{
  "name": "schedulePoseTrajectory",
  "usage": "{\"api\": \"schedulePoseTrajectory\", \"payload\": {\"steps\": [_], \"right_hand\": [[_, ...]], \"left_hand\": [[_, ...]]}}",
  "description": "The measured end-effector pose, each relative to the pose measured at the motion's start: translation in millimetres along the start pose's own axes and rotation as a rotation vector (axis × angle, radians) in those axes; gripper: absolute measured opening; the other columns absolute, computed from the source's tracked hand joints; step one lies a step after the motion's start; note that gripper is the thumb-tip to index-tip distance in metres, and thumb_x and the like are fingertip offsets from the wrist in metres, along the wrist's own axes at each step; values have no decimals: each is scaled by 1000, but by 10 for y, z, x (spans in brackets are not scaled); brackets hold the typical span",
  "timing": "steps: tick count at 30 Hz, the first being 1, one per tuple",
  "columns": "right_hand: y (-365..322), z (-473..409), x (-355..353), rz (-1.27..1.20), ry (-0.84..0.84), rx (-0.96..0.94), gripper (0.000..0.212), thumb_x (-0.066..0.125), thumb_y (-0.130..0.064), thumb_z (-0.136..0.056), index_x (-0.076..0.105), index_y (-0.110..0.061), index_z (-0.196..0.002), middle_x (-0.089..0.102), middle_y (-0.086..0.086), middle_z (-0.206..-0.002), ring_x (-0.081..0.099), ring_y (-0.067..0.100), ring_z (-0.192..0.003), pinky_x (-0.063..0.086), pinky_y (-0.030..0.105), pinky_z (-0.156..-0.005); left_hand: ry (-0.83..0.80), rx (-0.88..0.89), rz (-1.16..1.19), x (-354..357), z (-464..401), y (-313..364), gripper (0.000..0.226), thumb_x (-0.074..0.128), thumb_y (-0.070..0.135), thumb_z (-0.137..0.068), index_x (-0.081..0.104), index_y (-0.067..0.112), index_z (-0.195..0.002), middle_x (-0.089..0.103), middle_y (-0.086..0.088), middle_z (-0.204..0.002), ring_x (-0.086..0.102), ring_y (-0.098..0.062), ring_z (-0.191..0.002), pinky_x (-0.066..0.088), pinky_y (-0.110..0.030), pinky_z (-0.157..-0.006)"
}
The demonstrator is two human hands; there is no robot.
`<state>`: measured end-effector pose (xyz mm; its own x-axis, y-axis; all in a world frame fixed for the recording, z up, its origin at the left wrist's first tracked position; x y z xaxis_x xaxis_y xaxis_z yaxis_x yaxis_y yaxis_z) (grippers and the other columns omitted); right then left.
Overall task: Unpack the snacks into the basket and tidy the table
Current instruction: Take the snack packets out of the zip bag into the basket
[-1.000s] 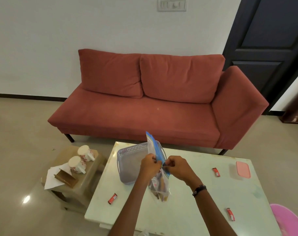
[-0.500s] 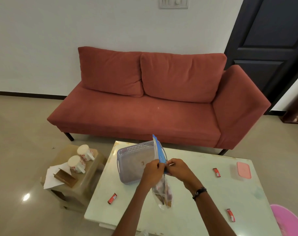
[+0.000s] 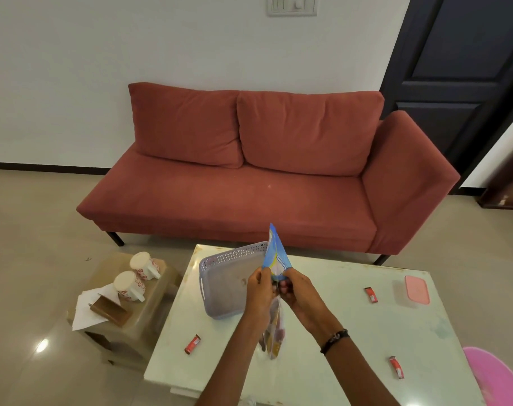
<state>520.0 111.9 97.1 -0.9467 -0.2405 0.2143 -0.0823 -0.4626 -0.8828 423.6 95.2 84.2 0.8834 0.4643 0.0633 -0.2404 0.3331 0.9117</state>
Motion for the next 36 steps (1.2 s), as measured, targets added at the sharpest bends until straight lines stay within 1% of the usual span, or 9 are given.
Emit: {"api": "schedulePoseTrajectory", "payload": {"steps": [4,12,16,19,22,25,30,33,36], "right_hand": [[39,1,-2,-35,136,8,29,36,-8,-93,46,-13,-66,41,-4,-52,36,3,-44,37,14,-46],[-146,-112,-112,625,117,-43,14,58,-20,-87,54,-7,-83,59,4,-79,55,16,-72,47,25,-64],[-320,-144,-80,826,190,-212,17,58,-9,-83,53,2,-71,60,17,-74,50,23,-69,38,29,-62],[-248,-103,-73,883,186,-223,18,59,-12,-83,58,6,-79,68,20,-82,58,29,-72,44,30,-64],[-198,-43,-9,913,148,-251,15,60,-15,-87,55,-8,-74,70,15,-84,58,21,-69,41,22,-61],[-170,1,13,933,122,-261,15,59,-19,-90,53,-14,-77,70,12,-86,58,18,-71,39,15,-58],[-162,86,-202,950,261,-208,21,57,-15,-88,48,-16,-70,61,4,-75,54,21,-69,33,16,-52],[-215,83,-298,1051,315,-153,8,54,-18,-86,56,-13,-80,66,9,-90,60,25,-77,40,24,-61],[-287,37,-204,1139,298,-163,18,55,-23,-86,60,-12,-99,66,8,-102,62,29,-92,40,27,-67]], "left_hand": [[53,-1,60,-20,9,-3,26,39,14,-97,54,13,-76,58,-8,-74,56,-15,-63,50,-24,-59],[-128,159,-360,-49,84,66,22,42,19,-98,53,11,-82,53,1,-68,49,-8,-54,41,-8,-45],[-146,140,-538,-108,87,82,25,46,24,-95,50,11,-74,47,-4,-62,43,-12,-54,40,-24,-54],[-59,169,-793,-210,50,164,23,55,32,-90,48,12,-81,53,-6,-72,54,-20,-68,43,-31,-64],[16,250,-919,-197,65,296,22,54,31,-91,54,10,-100,65,-9,-94,63,-23,-86,49,-30,-73],[29,313,-1013,-126,54,384,23,49,26,-94,59,8,-103,67,-10,-102,63,-22,-91,46,-27,-74],[124,331,-997,-194,79,416,19,47,18,-94,61,4,-93,67,-15,-95,63,-27,-88,45,-32,-69],[136,356,-946,-207,110,390,18,49,19,-94,60,6,-89,68,-13,-92,63,-26,-84,48,-31,-69],[80,389,-930,-142,135,369,20,51,23,-94,60,6,-92,68,-11,-93,64,-25,-85,50,-30,-72]]}}
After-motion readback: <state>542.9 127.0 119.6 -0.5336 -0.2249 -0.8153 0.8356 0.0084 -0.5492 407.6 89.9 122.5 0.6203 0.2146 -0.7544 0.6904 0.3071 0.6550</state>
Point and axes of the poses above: each hand's wrist, its own z-axis away from the middle knuckle, its own x-axis out of the palm, y = z × x, the point moved 8 cm from there along -z, towards the middle knuckle
